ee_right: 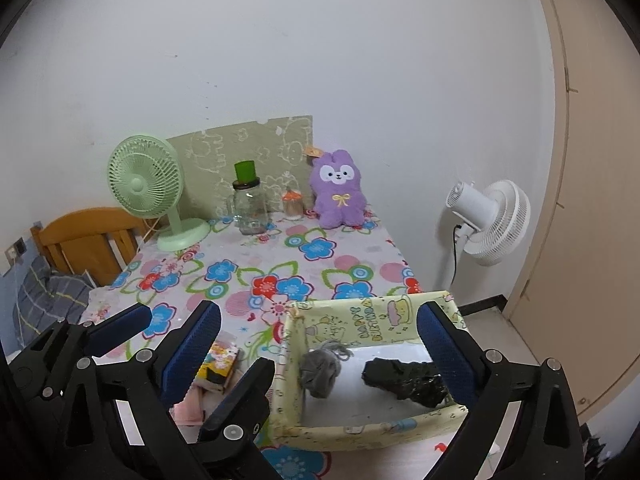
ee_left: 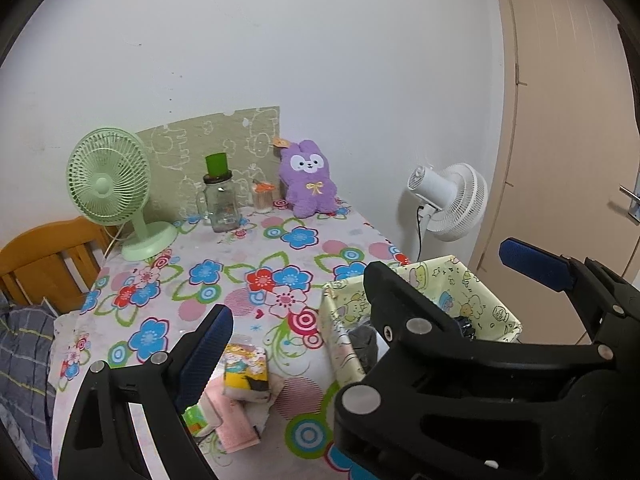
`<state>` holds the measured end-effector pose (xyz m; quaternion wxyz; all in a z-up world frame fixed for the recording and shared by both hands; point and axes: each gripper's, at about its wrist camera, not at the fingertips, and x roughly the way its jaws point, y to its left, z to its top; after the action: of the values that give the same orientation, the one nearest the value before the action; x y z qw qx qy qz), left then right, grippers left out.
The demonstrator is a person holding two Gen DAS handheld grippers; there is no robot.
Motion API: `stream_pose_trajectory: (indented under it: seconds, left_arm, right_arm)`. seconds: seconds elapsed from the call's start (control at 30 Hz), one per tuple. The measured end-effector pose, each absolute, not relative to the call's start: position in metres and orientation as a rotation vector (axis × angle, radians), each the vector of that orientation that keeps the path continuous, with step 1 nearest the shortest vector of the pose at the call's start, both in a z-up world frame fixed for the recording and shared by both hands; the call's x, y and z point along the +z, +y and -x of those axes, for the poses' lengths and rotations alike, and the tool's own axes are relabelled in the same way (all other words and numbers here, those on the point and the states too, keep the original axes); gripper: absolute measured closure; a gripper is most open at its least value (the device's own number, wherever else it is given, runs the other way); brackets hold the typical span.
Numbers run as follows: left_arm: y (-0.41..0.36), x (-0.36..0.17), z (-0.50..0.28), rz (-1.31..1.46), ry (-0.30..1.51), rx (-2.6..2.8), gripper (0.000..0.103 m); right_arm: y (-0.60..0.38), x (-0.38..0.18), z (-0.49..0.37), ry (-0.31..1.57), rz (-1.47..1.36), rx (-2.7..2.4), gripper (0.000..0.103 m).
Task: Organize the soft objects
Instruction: 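Withdraw both tools from the box back toward the green tissue box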
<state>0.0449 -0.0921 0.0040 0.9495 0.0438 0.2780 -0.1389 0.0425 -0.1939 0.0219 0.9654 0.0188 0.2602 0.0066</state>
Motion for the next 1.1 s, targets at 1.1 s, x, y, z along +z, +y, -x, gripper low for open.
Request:
stream_pose_trajectory:
  seconds: [1.1]
  left_arm:
    - [-0.024, -0.028, -0.041, -0.06, 0.596, -0.208, 0.013]
  right_arm:
    - [-0.126, -0.014, -0.047, 0.578, -0.025, 0.139, 0.002]
